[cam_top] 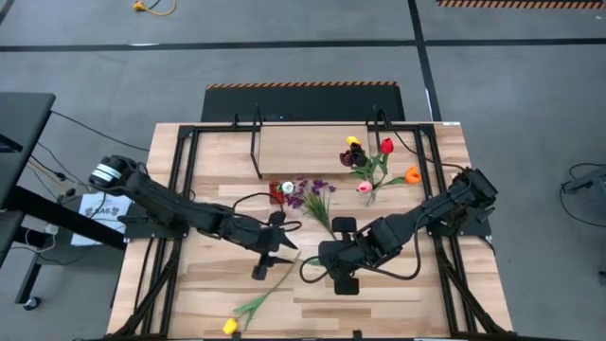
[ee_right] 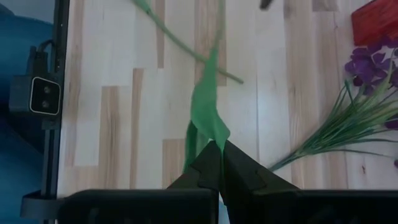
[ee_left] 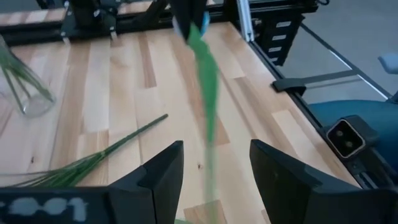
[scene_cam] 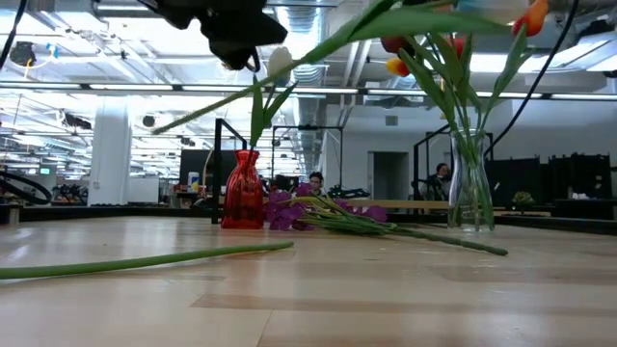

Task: Pick and place flowers into a vace then onto a shelf
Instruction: Put the white flower into the red vase

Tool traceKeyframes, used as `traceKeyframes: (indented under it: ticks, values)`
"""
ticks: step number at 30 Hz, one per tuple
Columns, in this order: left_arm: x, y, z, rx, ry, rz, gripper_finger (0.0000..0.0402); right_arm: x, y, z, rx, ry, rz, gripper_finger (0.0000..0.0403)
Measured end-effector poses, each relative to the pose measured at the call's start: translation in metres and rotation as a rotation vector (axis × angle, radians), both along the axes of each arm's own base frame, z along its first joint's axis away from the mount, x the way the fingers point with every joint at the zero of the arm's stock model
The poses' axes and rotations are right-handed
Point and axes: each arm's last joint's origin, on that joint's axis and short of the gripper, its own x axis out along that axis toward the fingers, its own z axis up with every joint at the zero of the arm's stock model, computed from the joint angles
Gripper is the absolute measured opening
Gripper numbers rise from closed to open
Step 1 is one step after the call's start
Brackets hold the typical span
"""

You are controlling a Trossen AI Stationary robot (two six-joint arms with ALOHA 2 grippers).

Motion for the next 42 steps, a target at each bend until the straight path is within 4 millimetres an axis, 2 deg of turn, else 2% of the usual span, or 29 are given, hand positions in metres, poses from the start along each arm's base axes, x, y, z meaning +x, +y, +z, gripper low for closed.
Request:
traceKeyframes:
  ticks: [15, 32, 42]
  values:
    - [0.008, 0.008, 0.002, -0.059, -0.002, -0.01, 0.0176, 0.003, -0.001, 0.001, -0.027, -0.035, 0.025, 0.0]
    - [0.008, 0.008, 0.002, -0.066, 0.004, -0.008, 0.0176, 0.016, -0.019, 0.004, -0.07, -0.09, 0.021, 0.0]
    - [0.008, 0.009, 0.0, -0.048, 0.021, 0.016, 0.0176, 0.02, -0.016, 0.029, -0.085, -0.184, 0.064, 0.0]
